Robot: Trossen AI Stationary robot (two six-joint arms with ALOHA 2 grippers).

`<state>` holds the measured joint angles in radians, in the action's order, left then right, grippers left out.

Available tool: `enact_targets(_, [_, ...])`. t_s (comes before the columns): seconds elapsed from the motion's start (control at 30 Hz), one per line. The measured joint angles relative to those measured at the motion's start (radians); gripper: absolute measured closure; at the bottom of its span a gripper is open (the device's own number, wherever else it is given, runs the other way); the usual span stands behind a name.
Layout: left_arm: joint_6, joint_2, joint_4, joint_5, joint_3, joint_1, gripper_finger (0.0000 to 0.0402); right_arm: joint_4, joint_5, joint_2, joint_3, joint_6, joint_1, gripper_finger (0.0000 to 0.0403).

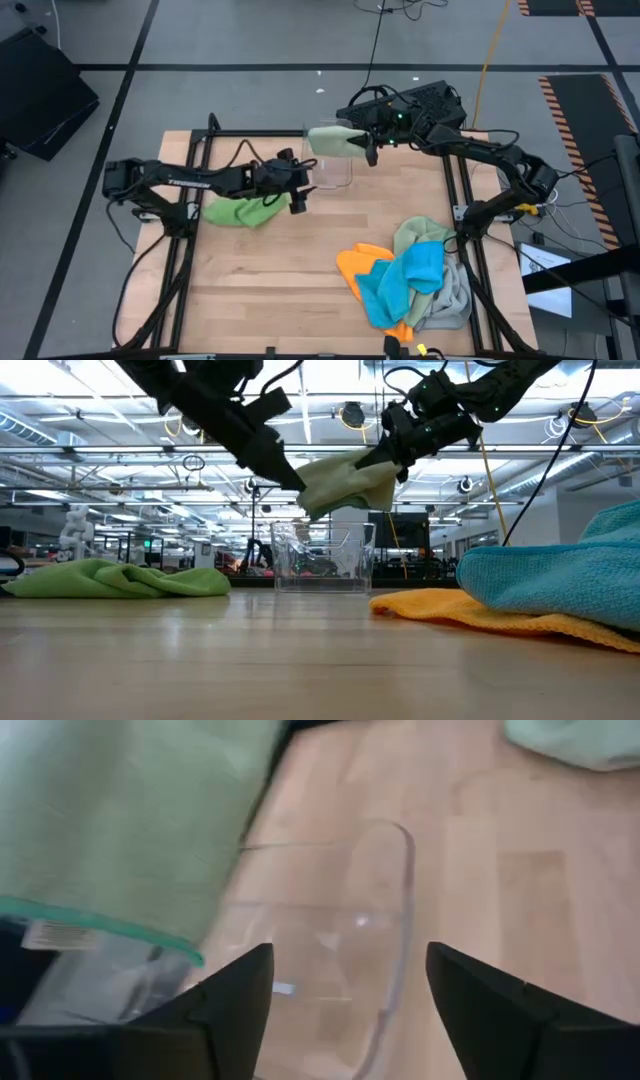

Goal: Fold microfiber towels
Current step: Put the folded light green towel into the transparent bin

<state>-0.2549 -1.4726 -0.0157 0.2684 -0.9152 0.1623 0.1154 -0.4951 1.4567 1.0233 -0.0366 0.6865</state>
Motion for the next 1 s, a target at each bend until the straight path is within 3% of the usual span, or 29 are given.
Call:
enact_targets(0.27, [-0.065,0.002,0.000,-0.008,-0.119,0.081,0.0160,0.002,0.153,0.029,0.000,-0.007,0.000,0.0389])
enact_targets(0.4, [-0.076,0.001,0.007,-0.081,-0.154,0.168,0.0172,0.047,0.124,0.054,0.000,-0.002,-0.014,0.0389])
enact_targets(0.67, [-0.072,0.001,0.013,-0.367,-0.176,0.331,0.0158,0.069,-0.025,0.060,0.000,0.000,-0.020,0.0389])
enact_targets(0.87, [-0.056,0.013,-0.012,-0.284,-0.175,0.299,0.0152,0.128,-0.055,0.059,0.000,0.016,-0.007,0.0389])
enact_targets(1.0, [-0.049,0.013,-0.060,-0.129,-0.175,0.230,0.0172,0.135,-0.053,0.059,0.000,0.035,0.011,0.0389])
